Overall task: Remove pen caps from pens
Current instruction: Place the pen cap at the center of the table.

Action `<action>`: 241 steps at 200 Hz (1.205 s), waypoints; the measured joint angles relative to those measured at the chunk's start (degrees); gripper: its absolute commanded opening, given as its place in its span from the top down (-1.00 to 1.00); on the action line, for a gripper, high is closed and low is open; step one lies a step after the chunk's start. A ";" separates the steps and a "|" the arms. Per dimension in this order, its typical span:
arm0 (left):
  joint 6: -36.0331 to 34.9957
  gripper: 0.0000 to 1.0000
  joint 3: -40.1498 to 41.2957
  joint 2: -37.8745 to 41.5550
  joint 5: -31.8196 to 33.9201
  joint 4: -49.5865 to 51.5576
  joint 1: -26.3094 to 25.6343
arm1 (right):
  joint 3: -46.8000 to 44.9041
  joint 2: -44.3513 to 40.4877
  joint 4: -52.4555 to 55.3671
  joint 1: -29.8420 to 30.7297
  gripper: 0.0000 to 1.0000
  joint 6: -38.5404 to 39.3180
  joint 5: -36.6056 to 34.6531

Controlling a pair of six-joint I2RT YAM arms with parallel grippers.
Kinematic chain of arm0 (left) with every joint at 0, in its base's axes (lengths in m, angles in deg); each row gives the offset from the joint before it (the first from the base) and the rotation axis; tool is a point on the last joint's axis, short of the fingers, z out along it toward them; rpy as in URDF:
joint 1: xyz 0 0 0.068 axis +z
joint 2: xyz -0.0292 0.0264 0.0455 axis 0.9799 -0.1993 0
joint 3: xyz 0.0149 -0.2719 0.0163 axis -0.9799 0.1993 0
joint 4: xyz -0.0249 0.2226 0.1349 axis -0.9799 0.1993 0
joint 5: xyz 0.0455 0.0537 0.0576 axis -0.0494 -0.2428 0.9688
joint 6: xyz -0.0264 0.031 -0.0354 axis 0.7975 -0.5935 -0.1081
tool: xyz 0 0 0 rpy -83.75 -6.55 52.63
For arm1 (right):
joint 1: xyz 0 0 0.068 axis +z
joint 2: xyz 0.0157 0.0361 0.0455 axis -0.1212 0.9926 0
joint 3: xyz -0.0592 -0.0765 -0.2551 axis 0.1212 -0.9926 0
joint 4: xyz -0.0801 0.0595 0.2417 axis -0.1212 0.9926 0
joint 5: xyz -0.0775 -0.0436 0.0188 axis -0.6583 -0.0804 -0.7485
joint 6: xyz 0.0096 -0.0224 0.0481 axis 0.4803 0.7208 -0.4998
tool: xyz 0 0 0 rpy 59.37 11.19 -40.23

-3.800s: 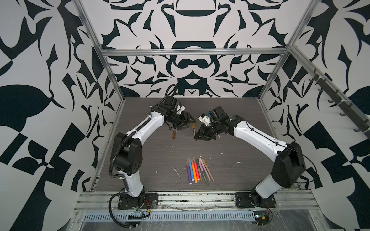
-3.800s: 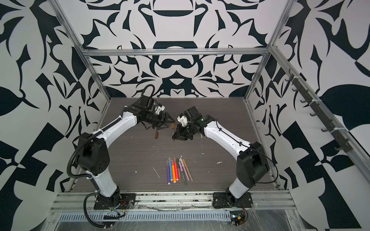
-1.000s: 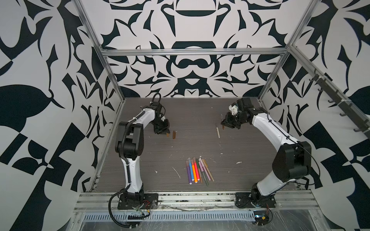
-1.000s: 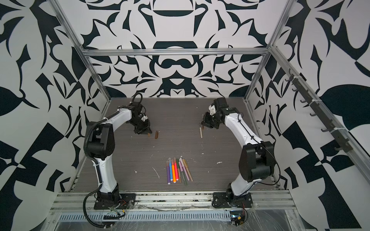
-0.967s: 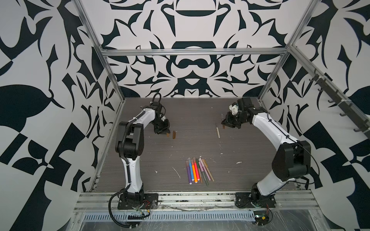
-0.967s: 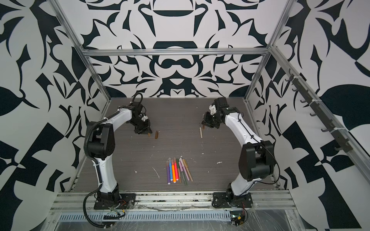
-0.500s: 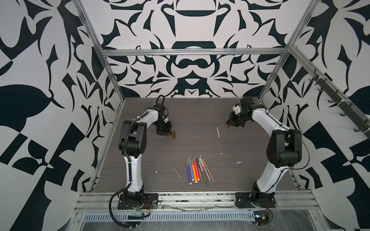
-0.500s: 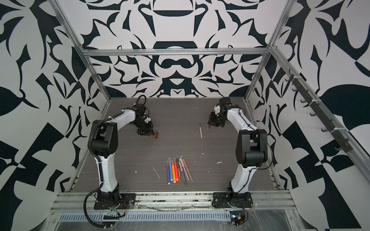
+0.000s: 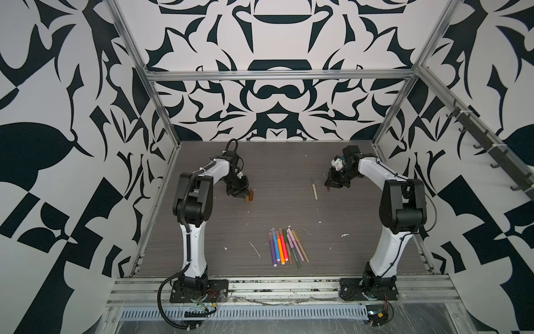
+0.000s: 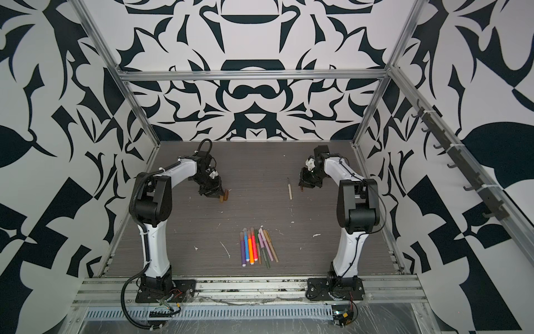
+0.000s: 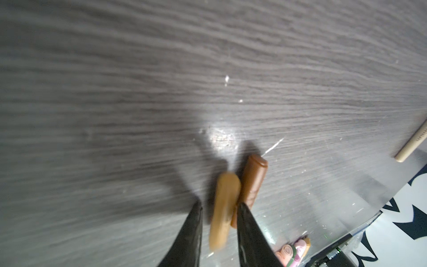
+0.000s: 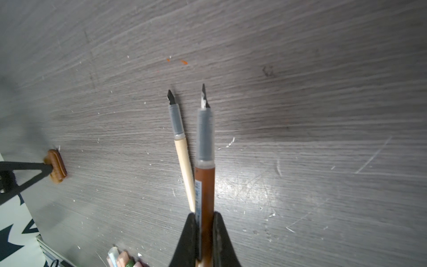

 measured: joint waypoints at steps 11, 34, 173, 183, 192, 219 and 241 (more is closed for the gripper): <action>0.17 0.38 -0.02 0.02 0.00 -0.17 0.00 | 0.00 0.11 0.07 -0.02 1.00 0.44 0.11; 0.57 0.35 -0.17 0.02 0.00 -0.33 0.00 | 0.00 0.35 0.15 -0.26 1.00 1.49 0.59; 4.44 0.32 -5.46 4.70 -3.39 1.20 0.00 | -0.46 4.50 -0.04 -0.26 0.99 4.37 2.49; 4.50 0.32 -5.46 4.76 -3.56 1.20 0.00 | -0.46 4.96 -0.07 -0.26 0.98 4.35 2.49; 4.50 0.32 -5.46 4.79 -3.63 1.20 0.00 | -0.46 5.44 -0.11 -0.22 0.97 4.35 2.49; 4.50 0.32 -5.44 4.87 -3.74 1.20 0.00 | -0.20 6.62 -0.44 0.20 0.72 4.35 3.06; 4.52 0.32 -5.44 5.09 -3.74 1.20 0.00 | 0.46 7.23 -0.52 0.68 0.38 4.02 3.19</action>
